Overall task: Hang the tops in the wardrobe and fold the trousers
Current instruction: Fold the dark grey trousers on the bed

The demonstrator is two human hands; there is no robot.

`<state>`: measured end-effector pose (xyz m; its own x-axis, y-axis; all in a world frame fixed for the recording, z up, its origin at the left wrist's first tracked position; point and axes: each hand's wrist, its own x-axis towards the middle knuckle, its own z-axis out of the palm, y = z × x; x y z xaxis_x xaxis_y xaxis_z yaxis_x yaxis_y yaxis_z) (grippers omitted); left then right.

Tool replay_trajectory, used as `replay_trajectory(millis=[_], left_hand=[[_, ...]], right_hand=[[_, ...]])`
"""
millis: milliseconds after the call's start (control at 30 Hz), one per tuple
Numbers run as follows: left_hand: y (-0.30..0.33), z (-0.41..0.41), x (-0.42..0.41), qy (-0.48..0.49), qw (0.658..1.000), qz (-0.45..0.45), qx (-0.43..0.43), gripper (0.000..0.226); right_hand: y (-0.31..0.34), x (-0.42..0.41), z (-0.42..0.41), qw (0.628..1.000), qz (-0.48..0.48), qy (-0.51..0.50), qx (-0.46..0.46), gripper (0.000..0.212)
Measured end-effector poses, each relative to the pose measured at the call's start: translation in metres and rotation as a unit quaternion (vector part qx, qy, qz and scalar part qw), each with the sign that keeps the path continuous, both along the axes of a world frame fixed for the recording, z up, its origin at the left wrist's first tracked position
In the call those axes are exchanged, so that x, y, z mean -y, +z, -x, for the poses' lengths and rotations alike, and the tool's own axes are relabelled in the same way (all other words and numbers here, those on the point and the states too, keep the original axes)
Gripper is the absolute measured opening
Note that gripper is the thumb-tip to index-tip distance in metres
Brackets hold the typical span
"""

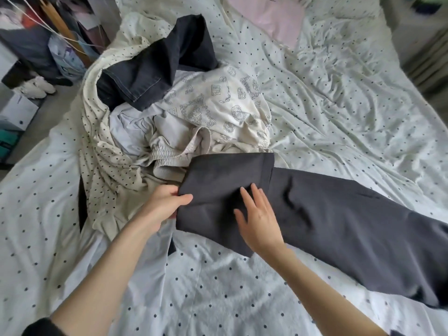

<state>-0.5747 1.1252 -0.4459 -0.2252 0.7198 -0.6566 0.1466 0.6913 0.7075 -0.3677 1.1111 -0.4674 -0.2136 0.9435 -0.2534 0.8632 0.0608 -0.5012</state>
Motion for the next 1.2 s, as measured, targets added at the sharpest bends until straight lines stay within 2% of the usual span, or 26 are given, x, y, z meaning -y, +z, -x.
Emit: replay_trajectory(millis=[133, 200, 267, 333, 433, 533, 600, 667, 767, 833, 933, 1067, 1200], left_hand=[[0.016, 0.012, 0.055, -0.008, 0.998, 0.033, 0.052, 0.012], [0.016, 0.023, 0.084, -0.032, 0.995, 0.026, 0.089, 0.031], [0.012, 0.032, 0.108, -0.051, 0.991, 0.03, 0.123, 0.061], [0.006, 0.033, 0.114, -0.056, 0.989, 0.049, 0.127, 0.072], [-0.005, 0.025, 0.111, -0.07, 0.988, 0.075, 0.12, 0.065], [-0.011, 0.022, 0.106, -0.069, 0.984, 0.118, 0.111, 0.037], [-0.006, 0.018, 0.105, -0.041, 0.979, 0.136, 0.145, 0.027], [0.002, 0.012, 0.105, -0.035, 0.976, 0.122, 0.178, 0.03], [0.024, -0.01, 0.105, -0.042, 0.976, 0.08, 0.197, 0.043], [0.042, -0.038, 0.102, -0.052, 0.98, 0.053, 0.185, 0.053], [0.066, -0.092, 0.097, -0.122, 0.981, 0.008, 0.151, 0.054], [0.063, -0.185, 0.086, -0.198, 0.976, -0.01, 0.085, 0.072], [0.023, -0.263, 0.074, -0.283, 0.958, -0.006, -0.043, 0.076]], right_hand=[[0.004, 0.04, 0.011, 0.997, 0.039, 0.054, 0.044, 0.055], [0.004, 0.058, 0.016, 0.995, 0.068, 0.067, 0.03, 0.056], [0.001, 0.074, 0.021, 0.991, 0.097, 0.088, 0.026, 0.059], [-0.005, 0.082, 0.023, 0.985, 0.125, 0.11, 0.043, 0.059], [-0.011, 0.089, 0.028, 0.976, 0.205, 0.074, -0.003, 0.056], [-0.011, 0.091, 0.027, 0.969, 0.24, 0.04, -0.04, 0.053], [-0.008, 0.092, 0.021, 0.966, 0.252, 0.018, -0.06, 0.052], [-0.004, 0.091, 0.011, 0.961, 0.259, -0.013, -0.095, 0.049], [0.009, 0.088, -0.014, 0.936, 0.278, -0.067, -0.203, 0.045], [0.022, 0.085, -0.039, 0.909, 0.283, -0.099, -0.288, 0.035], [0.038, 0.08, -0.081, 0.862, 0.298, -0.169, -0.374, 0.027], [0.044, 0.081, -0.154, 0.86, 0.289, -0.196, -0.373, 0.032], [0.036, 0.084, -0.208, 0.83, 0.303, -0.242, -0.4, 0.036]])
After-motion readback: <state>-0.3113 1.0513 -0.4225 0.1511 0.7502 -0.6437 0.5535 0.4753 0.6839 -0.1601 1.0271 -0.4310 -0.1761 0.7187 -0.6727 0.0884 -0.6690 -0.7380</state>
